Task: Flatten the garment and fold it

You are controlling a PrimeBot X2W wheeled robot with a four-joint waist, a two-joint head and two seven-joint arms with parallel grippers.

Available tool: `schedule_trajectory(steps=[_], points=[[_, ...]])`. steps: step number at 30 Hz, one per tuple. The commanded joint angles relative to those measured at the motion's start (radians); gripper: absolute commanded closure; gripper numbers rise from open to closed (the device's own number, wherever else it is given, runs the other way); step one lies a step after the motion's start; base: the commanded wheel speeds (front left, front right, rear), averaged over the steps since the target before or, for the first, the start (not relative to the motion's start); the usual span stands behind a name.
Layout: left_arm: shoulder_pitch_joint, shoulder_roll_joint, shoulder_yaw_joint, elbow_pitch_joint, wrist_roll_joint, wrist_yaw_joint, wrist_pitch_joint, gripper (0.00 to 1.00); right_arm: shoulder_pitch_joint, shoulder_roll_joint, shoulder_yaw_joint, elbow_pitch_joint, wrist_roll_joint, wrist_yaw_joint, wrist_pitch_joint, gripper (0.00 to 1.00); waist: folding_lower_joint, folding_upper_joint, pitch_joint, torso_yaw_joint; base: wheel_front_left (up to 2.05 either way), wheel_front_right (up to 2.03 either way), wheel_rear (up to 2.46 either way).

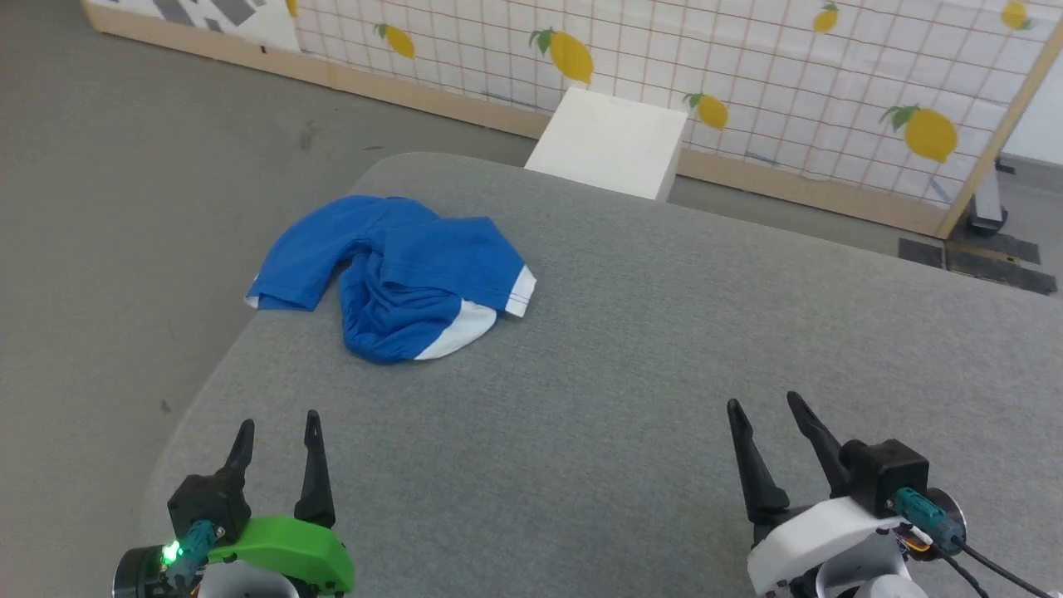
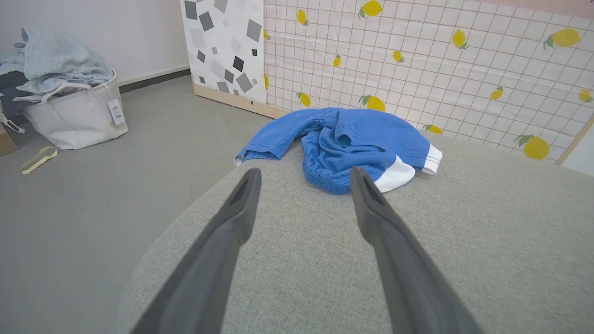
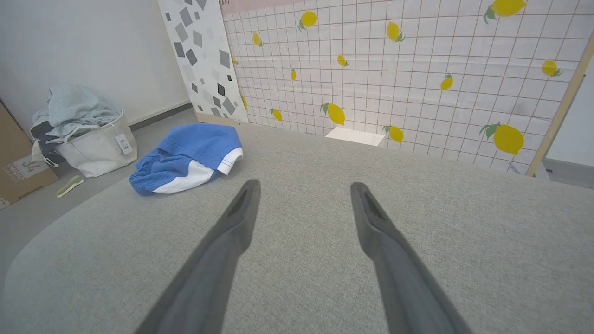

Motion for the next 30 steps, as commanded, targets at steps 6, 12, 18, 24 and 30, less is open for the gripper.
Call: schedule_trajectory(steps=[6, 12, 18, 24, 30], points=[[0.025, 0.011, 0.000, 0.008, -0.018, 0.012, -0.023, 0.00, -0.003, -0.001, 0.013, 0.021, 0.016, 0.005, -0.018, 0.00, 0.0000, 0.0000, 0.003, 0.029, 0.00, 0.00, 0.00], [0.028, 0.013, -0.002, 0.011, -0.029, 0.022, -0.034, 0.00, -0.011, -0.001, 0.018, 0.033, 0.021, 0.005, -0.026, 0.00, 0.0000, 0.0000, 0.010, 0.038, 0.00, 0.00, 0.00], [0.002, 0.018, -0.005, 0.021, -0.047, 0.021, -0.040, 0.00, -0.015, -0.001, 0.019, 0.040, 0.023, 0.006, -0.033, 0.00, 0.0000, 0.0000, 0.022, 0.043, 0.00, 0.00, 0.00], [-0.109, 0.048, -0.007, 0.069, -0.075, -0.009, -0.039, 0.00, -0.032, -0.001, 0.021, 0.041, 0.016, 0.006, -0.031, 0.00, 0.0000, 0.0000, 0.054, 0.038, 0.00, 0.00, 0.00], [-0.286, 0.085, -0.005, 0.180, -0.118, -0.049, -0.004, 0.00, -0.048, -0.001, 0.018, 0.023, -0.007, 0.006, -0.016, 0.00, 0.0000, 0.0000, 0.107, 0.011, 0.00, 0.00, 0.00]])
